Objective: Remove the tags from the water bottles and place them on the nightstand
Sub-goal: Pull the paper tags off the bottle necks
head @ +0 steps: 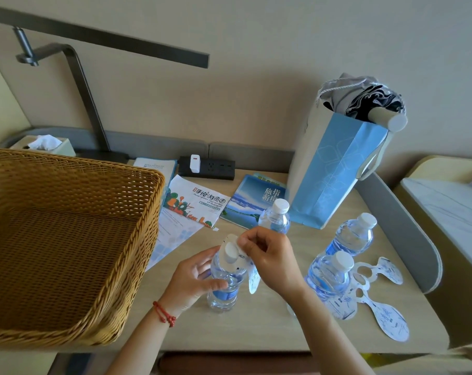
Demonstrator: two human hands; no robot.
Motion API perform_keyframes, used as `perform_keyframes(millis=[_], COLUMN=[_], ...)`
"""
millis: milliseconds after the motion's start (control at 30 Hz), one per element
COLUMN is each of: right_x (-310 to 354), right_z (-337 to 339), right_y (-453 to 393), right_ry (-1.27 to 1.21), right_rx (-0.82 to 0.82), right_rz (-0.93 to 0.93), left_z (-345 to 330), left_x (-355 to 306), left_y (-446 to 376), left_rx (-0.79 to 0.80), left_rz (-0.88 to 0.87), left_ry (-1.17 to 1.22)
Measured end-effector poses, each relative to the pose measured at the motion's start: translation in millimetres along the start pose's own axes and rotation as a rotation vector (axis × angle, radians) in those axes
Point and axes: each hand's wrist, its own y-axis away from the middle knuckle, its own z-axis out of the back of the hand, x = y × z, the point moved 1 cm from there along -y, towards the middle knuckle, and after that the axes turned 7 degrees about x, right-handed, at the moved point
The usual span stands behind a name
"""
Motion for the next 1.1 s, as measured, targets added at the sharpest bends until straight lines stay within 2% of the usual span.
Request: perform_keyframes(millis=[267,700,900,1100], right_x=[-2,0,3,11], right_z=[-5,-14,-18,-14], right_y=[5,15,13,-1], right_ry=[-0.048,0.037,0.062,0.026], right_rx=[-0.089,-0.148,-0.160,-0.098], right_rz=[-0.015,-0.001,-0.006,-0.077], left_z=[-7,-34,-40,-41], left_x=[3,10,9,8], left_y=[5,19,21,21], left_rx=[-0.097,-0.357,-0.395,-0.401], left_rz=[0.013,-0.096,-0.124,-0.117], left_ry=[0.002,-0.045,-0.038,-0.049])
